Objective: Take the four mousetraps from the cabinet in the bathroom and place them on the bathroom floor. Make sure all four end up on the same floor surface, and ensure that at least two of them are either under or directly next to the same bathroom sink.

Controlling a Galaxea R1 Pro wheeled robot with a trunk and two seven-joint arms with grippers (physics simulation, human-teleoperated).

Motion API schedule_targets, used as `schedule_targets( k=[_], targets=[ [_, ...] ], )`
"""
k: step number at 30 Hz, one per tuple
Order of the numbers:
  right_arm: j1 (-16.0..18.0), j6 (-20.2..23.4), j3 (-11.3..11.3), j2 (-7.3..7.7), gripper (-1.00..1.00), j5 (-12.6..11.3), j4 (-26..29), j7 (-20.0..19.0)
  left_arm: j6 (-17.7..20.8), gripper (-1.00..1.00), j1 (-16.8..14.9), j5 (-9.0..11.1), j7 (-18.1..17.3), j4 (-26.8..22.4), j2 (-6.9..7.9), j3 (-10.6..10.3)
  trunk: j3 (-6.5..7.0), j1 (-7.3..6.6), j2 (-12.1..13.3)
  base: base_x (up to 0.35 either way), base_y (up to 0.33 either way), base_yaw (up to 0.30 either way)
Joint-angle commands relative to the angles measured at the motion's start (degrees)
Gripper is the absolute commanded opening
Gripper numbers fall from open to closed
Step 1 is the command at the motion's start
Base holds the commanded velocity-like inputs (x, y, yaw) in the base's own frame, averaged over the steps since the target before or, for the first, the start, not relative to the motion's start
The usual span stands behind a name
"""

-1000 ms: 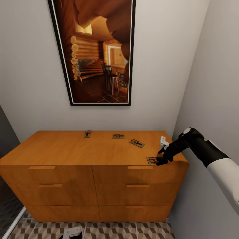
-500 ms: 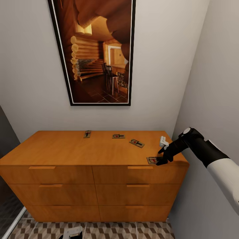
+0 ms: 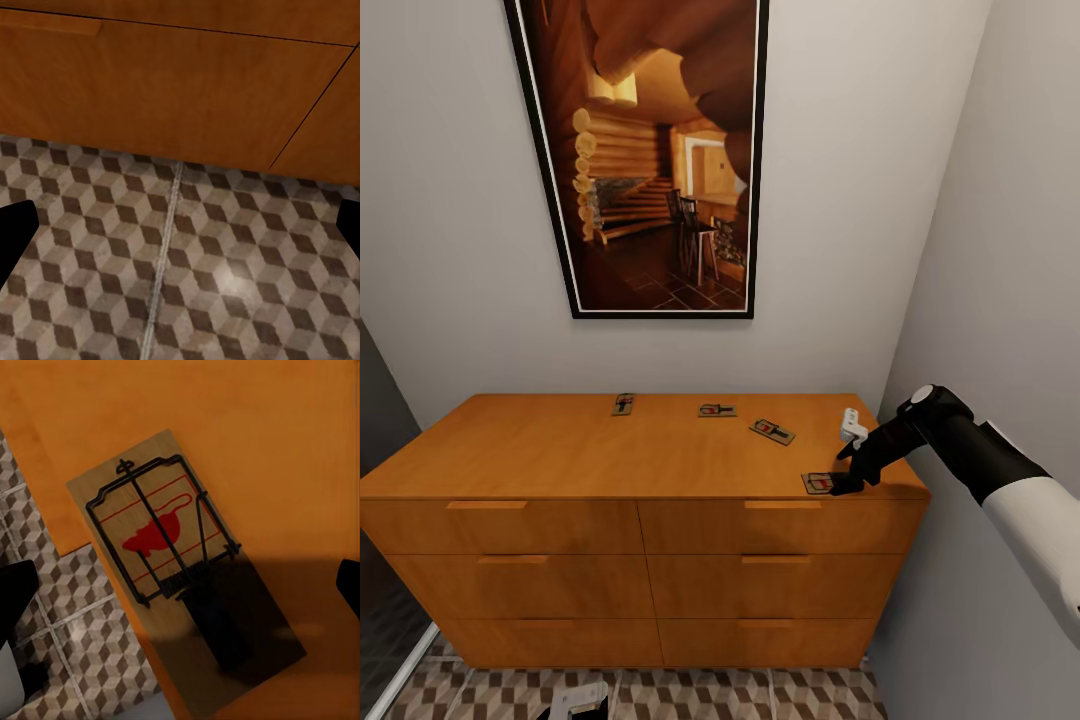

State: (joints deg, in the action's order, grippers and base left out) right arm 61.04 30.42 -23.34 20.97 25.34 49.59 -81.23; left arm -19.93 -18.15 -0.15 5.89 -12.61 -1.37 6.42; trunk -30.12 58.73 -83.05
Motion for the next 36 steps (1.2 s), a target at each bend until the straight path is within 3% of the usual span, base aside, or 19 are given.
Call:
schedule_targets(
  k=[1, 36],
  targets=[
    [0.05, 0.59, -0.12, 0.04, 1.00, 0.14, 0.10, -0.17, -0.20, 1.00, -0.04, -0.02, 0.00, 0.04, -0.03, 0.26, -0.06, 0.00, -0.03, 0.000, 0.000, 0.000],
    [0.05, 0.65, -0.12, 0.04, 1.00, 0.14, 0.26, 0.01, -0.20, 1.00, -0.04, 0.06, 0.00, 0.04, -0.03, 0.26, -0.06, 0.00, -0.03, -0.007, 0.000, 0.000]
  ],
)
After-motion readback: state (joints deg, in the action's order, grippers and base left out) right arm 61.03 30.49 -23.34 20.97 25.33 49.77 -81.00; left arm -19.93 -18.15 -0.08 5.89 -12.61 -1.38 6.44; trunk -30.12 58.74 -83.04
